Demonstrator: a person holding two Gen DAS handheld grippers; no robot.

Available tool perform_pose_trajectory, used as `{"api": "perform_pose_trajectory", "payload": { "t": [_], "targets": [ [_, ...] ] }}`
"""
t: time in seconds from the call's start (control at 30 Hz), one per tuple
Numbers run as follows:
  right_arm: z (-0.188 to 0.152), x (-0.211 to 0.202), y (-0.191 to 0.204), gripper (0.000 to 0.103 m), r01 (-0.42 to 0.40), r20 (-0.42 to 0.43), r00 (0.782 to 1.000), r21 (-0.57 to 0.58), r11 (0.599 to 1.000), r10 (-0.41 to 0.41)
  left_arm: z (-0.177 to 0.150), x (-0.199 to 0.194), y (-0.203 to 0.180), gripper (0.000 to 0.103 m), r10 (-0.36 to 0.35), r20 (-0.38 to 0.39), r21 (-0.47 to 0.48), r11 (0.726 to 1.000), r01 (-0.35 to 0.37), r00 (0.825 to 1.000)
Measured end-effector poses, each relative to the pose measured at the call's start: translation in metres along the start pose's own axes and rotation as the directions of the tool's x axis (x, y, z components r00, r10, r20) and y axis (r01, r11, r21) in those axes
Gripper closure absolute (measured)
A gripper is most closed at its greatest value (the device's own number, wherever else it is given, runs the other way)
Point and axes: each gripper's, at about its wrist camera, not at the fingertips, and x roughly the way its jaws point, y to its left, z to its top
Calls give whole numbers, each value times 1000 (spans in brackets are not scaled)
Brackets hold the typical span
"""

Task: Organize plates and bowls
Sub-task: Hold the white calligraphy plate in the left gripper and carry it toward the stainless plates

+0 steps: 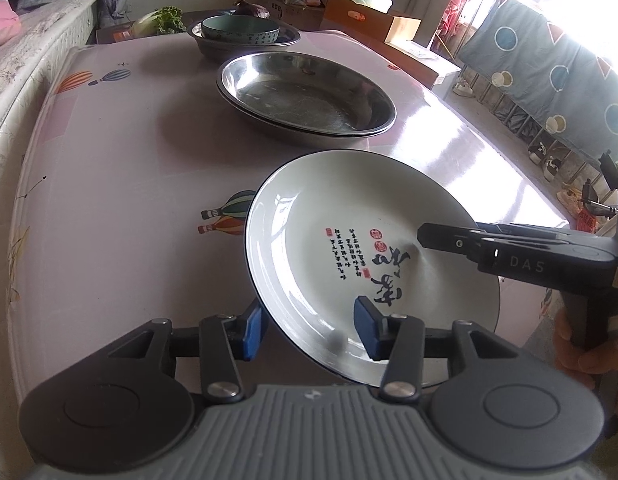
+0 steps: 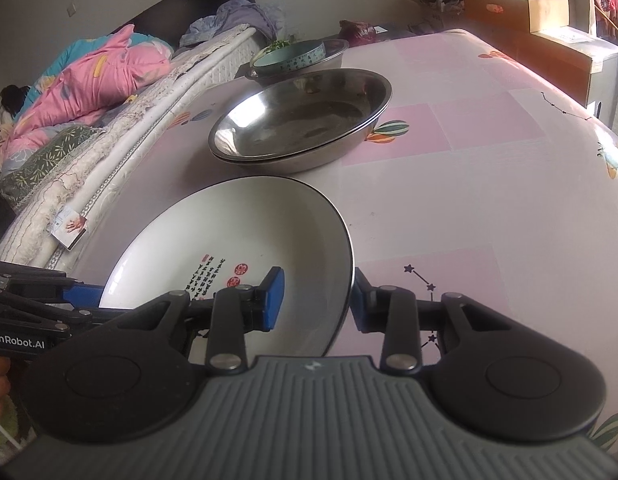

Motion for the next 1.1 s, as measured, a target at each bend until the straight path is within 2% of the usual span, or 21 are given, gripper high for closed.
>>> {"api": "perform_pose_trajectory", "payload": {
  "t": [0.83,1.1],
  "targets": [
    [-4,1,2,69,4,26,1000,-1,1000,-4,9,10,-9,55,84,6,46,995,-84,996],
    [-4,0,2,68,3,24,1000,-5,1000,-3,9,10,-11,49,80,4,56,995,-80,997]
  ]
}}
